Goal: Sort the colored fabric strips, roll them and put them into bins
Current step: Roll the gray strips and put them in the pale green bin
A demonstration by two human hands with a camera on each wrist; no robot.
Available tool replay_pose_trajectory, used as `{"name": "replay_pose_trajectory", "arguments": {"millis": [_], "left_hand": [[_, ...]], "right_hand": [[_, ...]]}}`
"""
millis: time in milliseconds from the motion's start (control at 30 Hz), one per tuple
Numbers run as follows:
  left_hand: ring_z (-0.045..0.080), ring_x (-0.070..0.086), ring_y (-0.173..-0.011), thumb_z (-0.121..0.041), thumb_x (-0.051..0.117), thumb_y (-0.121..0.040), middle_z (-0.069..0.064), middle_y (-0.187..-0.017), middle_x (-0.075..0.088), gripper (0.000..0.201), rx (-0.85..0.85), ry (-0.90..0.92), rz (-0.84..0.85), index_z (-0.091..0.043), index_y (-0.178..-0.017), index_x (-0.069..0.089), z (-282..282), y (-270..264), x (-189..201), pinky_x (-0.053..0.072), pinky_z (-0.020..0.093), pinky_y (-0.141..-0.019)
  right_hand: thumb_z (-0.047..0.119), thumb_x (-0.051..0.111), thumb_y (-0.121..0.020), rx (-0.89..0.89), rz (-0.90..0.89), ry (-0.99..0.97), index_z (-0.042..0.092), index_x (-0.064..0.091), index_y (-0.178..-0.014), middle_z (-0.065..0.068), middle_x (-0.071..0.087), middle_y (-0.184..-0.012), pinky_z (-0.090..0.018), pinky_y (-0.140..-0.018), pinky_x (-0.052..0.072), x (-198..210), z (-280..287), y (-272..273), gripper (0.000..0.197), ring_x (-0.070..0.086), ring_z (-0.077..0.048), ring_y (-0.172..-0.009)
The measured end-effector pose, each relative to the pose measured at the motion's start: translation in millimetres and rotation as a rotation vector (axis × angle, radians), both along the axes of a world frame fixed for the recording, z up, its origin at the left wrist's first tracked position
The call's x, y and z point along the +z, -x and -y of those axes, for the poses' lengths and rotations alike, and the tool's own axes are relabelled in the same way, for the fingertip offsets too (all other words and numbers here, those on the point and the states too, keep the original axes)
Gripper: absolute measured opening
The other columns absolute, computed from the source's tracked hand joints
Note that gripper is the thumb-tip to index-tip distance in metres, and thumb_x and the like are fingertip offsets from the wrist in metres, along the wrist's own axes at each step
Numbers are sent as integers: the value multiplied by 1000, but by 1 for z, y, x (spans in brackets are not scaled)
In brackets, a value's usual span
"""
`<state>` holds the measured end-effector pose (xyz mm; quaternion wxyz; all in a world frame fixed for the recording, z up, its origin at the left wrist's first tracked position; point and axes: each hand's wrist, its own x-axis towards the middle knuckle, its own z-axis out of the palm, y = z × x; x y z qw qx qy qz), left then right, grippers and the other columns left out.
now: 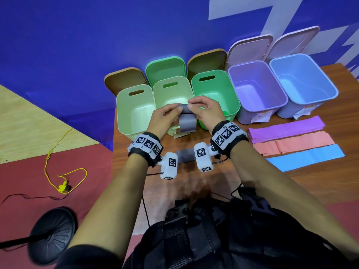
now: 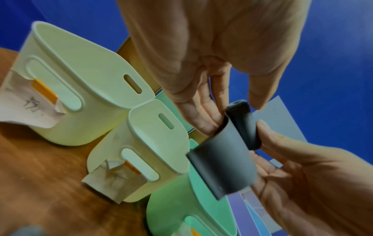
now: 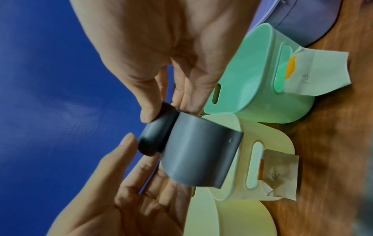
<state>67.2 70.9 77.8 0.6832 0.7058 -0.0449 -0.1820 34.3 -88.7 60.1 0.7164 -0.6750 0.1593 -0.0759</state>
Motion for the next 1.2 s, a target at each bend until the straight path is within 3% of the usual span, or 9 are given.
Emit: {"name": "replay_pose_trajectory", "arguments": {"millis": [133, 233, 367, 467, 567, 700, 867, 1000, 1200], "left_hand": [[24, 68, -94, -17, 66, -94, 13, -101, 72, 21, 10, -9, 18, -3, -108, 71, 2, 1, 1, 55, 47, -94], [30, 68, -104, -23, 69, -89, 13, -108, 73, 21, -1, -15, 50, -11, -106, 74, 0, 0, 0, 55, 45, -96], [24, 68, -98, -13, 63, -95, 13, -107, 71, 19, -12, 8, 14, -7, -111, 70, 1, -2, 1, 57, 40, -86], [22, 70, -92, -16, 63, -96, 9, -99, 71, 19, -15, 2, -11, -11, -113, 68, 3, 0, 3, 60, 37, -78], [20, 71, -91, -14, 64, -95, 13, -101, 71, 22, -6, -3, 1, -8, -116, 67, 3, -1, 1, 60, 39, -79], [21, 69, -92, -9, 63, -94, 20, -108, 68, 22, -23, -3, 15, -10, -116, 66, 1, -2, 0, 59, 37, -78], [24, 71, -93, -13, 63, -95, 13, -104, 70, 19, -7, -14, -53, -8, -113, 66, 2, 0, 1, 59, 33, -76], [22, 71, -90, -14, 64, -95, 13, -99, 71, 16, -8, -43, -26, -7, -109, 67, 2, 0, 0, 60, 34, -77], [23, 70, -92, -7, 65, -92, 24, -114, 66, 21, -22, -18, 5, -6, -113, 67, 1, 1, 2, 60, 36, -80]], "right_hand": [[22, 76, -79, 13, 5, -28, 24, 72, -93, 4, 69, -92, -42, -95, 55, -2, 1, 1, 15, 67, -29, -104], [15, 71, -91, 31, -51, -100, 16, 69, -98, -2, 66, -92, -37, -84, 58, 0, 2, 3, 8, 66, -23, -96], [20, 74, -84, 7, 0, -9, 26, 73, -89, 2, 69, -91, -50, -95, 55, 0, 2, 4, 8, 67, -30, -101], [21, 76, -78, 2, 29, 40, 27, 74, -90, 6, 71, -93, -50, -99, 52, 2, 2, 4, 14, 66, -27, -104], [23, 76, -75, 10, 31, -1, 26, 74, -93, 2, 71, -96, -51, -100, 51, 4, 1, 4, 18, 66, -28, -106], [39, 75, -70, 0, -16, -50, 33, 76, -84, -1, 72, -93, -54, -98, 52, 1, -2, 3, 16, 68, -32, -104], [11, 72, -85, 4, 28, 43, 16, 73, -98, 5, 70, -94, -43, -98, 53, 3, 1, 7, 14, 66, -19, -98], [5, 71, -85, 10, 37, 38, 12, 72, -103, 0, 68, -99, -34, -93, 52, 3, 1, 9, 19, 64, -15, -98], [17, 73, -84, 3, -11, -24, 27, 73, -93, -1, 70, -95, -50, -93, 56, -1, -1, 5, 13, 68, -27, -101]]}}
